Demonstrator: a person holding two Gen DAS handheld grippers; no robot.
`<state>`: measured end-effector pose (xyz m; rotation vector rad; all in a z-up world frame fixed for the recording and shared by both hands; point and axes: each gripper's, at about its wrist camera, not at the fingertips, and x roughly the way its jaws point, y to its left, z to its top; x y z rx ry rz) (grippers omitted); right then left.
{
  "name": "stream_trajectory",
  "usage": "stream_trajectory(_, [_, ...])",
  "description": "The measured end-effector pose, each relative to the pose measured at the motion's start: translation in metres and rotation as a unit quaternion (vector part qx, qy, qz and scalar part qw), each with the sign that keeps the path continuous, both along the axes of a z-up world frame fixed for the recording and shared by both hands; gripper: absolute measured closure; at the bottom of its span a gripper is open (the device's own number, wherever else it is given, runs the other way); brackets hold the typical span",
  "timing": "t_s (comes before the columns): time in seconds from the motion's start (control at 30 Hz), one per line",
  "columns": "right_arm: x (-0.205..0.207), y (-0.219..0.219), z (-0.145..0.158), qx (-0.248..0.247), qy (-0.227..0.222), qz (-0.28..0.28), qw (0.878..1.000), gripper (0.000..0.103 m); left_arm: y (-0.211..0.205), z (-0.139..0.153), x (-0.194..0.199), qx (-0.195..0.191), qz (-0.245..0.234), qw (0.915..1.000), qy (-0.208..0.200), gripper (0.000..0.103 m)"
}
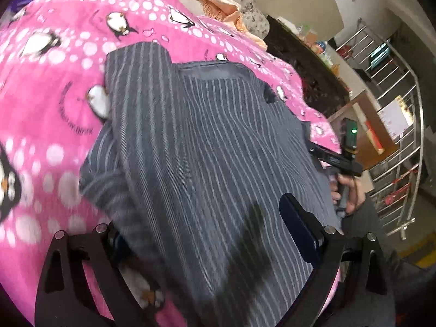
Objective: Fold large clothes
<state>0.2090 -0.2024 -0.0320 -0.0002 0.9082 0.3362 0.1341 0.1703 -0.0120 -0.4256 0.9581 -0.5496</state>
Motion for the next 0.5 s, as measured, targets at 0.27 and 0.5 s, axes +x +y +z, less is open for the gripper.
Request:
stream_trajectory(0.27, [-0.055, -0.048, 0.067, 0.041, -0.067, -0.026, 0.997, 0.011, 0.021, -0.008, -0.012, 0.043, 0.013, 0.9988, -0.021, 0.061])
stream_trajectory(0.5, [-0.131, -0.118, 0.073, 0.011, -0.105, -0.044, 0.993, 0.011, 0.020, -0.012, -0.014, 0.043, -0.014, 0.9985, -0.032, 0.051])
